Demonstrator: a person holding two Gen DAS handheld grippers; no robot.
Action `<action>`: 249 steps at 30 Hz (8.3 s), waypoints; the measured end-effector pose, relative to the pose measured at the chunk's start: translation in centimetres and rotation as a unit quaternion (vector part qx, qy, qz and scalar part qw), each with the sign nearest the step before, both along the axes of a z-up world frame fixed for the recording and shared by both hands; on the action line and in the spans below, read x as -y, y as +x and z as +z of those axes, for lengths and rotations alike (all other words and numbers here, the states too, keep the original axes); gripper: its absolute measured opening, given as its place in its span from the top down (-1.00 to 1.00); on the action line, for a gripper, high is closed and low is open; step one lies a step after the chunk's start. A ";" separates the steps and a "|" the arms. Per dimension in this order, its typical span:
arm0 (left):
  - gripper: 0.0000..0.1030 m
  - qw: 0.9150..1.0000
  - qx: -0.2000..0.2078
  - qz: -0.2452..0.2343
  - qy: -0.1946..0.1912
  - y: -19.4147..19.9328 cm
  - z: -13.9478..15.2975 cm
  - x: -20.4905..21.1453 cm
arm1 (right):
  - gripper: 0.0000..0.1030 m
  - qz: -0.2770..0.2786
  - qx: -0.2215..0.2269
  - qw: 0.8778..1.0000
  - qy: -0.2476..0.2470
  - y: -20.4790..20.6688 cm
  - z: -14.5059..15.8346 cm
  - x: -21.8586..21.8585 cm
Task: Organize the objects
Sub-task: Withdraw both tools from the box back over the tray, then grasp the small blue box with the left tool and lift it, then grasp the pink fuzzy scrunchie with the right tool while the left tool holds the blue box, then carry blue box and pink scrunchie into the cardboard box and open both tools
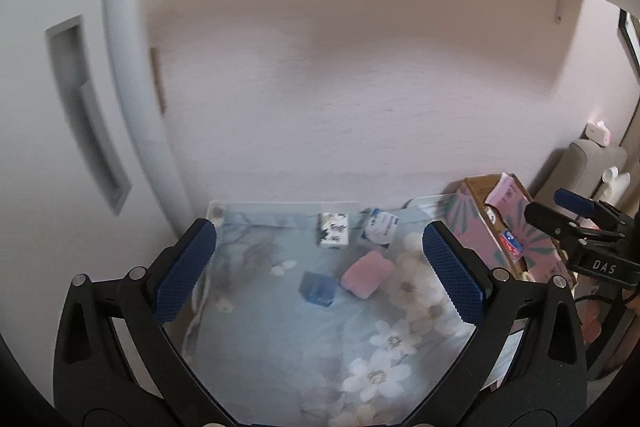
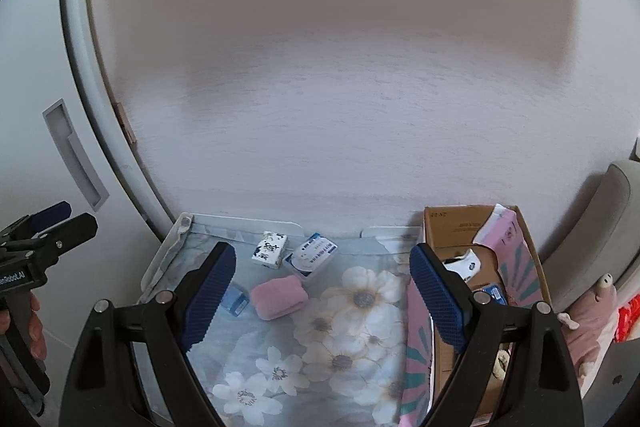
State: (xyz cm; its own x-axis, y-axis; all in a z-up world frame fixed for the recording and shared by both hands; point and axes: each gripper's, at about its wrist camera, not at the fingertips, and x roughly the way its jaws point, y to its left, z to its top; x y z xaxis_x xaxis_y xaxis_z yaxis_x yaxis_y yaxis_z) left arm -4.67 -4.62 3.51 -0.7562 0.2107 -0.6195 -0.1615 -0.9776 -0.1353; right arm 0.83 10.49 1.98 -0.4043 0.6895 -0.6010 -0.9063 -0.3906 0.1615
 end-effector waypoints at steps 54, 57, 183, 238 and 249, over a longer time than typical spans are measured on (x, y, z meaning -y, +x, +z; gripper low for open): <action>0.40 0.956 0.236 -0.147 -0.097 -11.2 -22.3 -6.3 | -0.68 -0.027 0.016 0.990 -0.136 -0.8 -8.7 -2.3; 0.40 0.964 0.214 -0.135 -0.081 -10.5 -19.7 -5.7 | -0.68 -0.021 0.016 0.992 -0.125 -0.7 -7.7 -2.1; 0.40 0.997 0.050 -0.065 -0.007 -3.3 -2.7 -2.8 | 0.54 0.052 0.012 0.995 -0.082 -0.2 -1.6 0.1; 0.39 0.892 0.196 -0.379 -0.151 -16.6 -16.1 -42.7 | 0.54 -0.031 0.099 0.956 -0.273 17.0 -18.1 -10.3; -0.13 0.880 0.188 -0.401 -0.171 -16.2 -15.5 -43.4 | -0.57 -0.011 0.064 0.960 -0.272 16.5 -18.1 -9.9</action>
State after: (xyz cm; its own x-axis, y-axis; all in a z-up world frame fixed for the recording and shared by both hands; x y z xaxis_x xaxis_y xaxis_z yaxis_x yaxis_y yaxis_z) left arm -20.90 38.81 -12.04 -0.1776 0.3359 -0.9250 -0.8249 -0.5634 -0.0463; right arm 17.37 20.34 -16.09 -0.2918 0.2671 -0.9184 -0.9396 -0.2594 0.2231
